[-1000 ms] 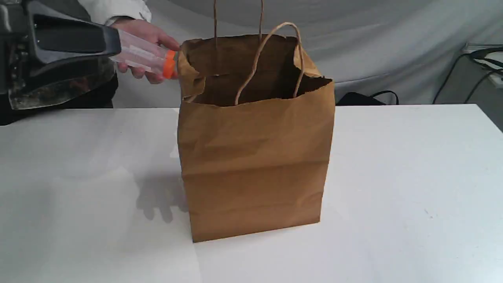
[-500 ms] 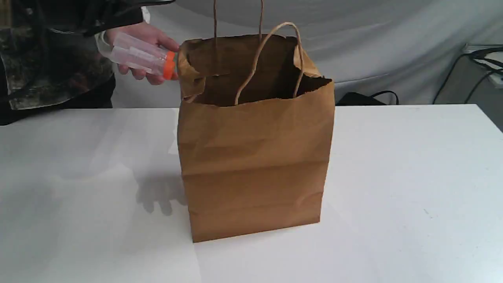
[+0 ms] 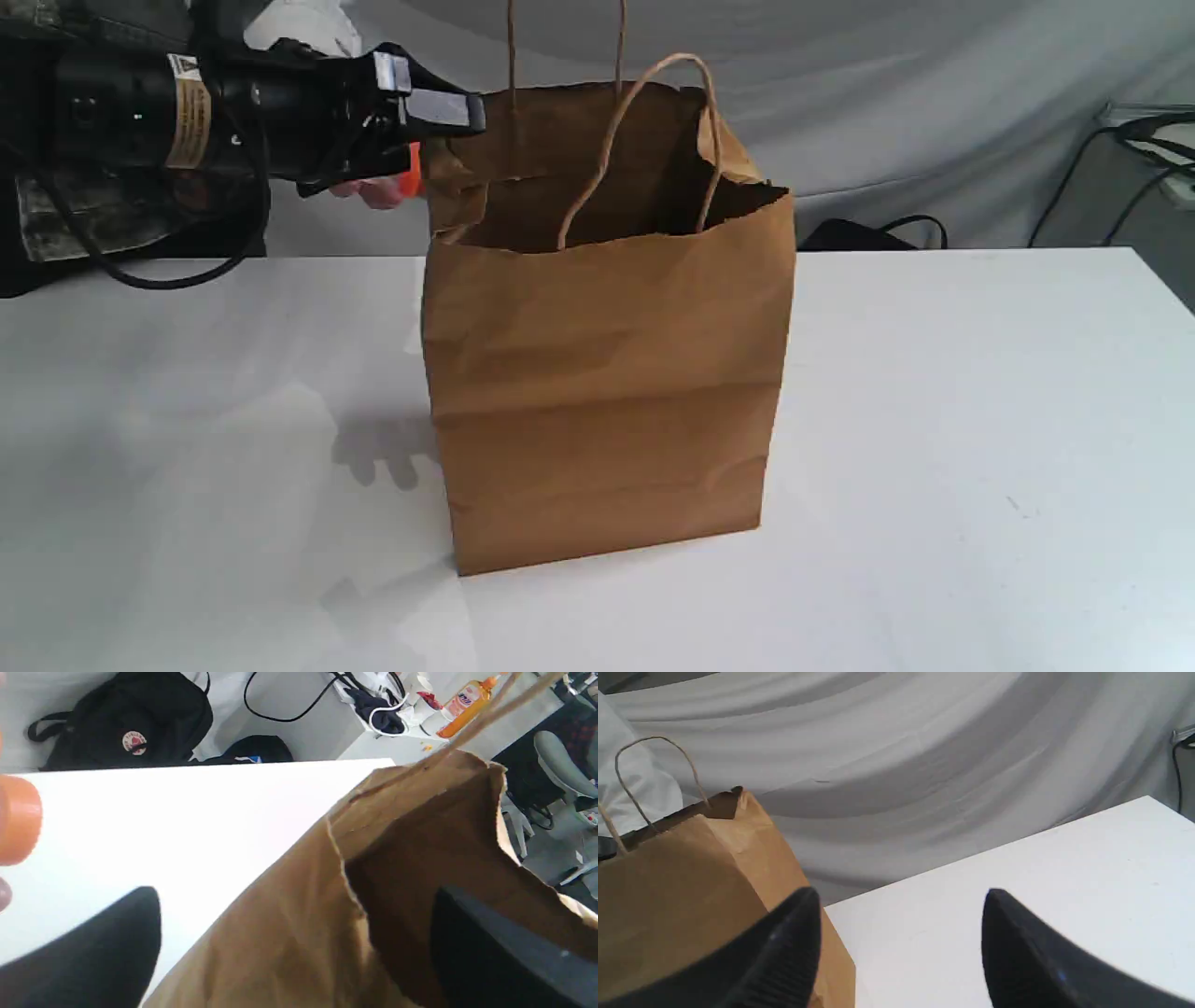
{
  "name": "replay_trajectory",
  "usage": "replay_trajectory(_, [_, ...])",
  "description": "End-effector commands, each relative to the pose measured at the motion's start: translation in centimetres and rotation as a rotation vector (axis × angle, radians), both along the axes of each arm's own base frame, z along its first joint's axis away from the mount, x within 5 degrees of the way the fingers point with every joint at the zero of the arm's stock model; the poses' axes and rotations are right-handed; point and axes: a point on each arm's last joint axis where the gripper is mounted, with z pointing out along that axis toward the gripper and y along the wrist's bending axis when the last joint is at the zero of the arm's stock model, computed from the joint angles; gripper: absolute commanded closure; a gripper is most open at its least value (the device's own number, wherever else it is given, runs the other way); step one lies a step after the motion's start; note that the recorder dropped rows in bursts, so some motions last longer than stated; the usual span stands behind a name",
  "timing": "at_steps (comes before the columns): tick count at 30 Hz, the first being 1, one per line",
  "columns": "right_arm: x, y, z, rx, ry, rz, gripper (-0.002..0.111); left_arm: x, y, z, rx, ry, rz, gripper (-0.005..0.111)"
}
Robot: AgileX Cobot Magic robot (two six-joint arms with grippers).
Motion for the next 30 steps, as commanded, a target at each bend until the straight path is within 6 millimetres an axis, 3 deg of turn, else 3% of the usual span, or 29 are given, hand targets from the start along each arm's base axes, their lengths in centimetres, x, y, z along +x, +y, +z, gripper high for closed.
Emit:
replay_trajectory(1, [0.0,0.0,-0.2,0.003,0.012,0.002,0.057,0.0,-0.3,0.2,-0.012,-0.004,-0.015,0.028])
replay_trajectory(3, [0.0,0.0,-0.2,0.003,0.010,0.003,0.057,0.2,-0.2,0.2,-0.004,-0.009,0.004,0.031])
replay_trajectory(6, [0.0,0.0,-0.1,0.033,0.002,0.007,0.057,0.4,0.1,0.2,0.008,-0.016,0.037,0.044])
replay_trajectory(12, [0.0,0.1,0.4,0.041,-0.053,0.015,0.057,0.4,0.1,0.2,0.008,-0.016,0.036,0.089])
replay_trajectory(15, [-0.1,0.2,1.0,0.045,-0.118,0.024,0.057,0.3,-0.1,0.2,0.002,-0.013,0.021,0.105])
replay_trajectory(25, [-1.0,0.7,3.7,0.002,-0.431,0.084,0.057,0.0,-0.3,0.2,-0.027,0.015,-0.005,0.107])
replay_trajectory(30, [-2.2,2.5,4.8,-0.066,-0.606,0.282,0.057,-0.1,-0.6,0.2,-0.028,0.015,-0.014,0.107])
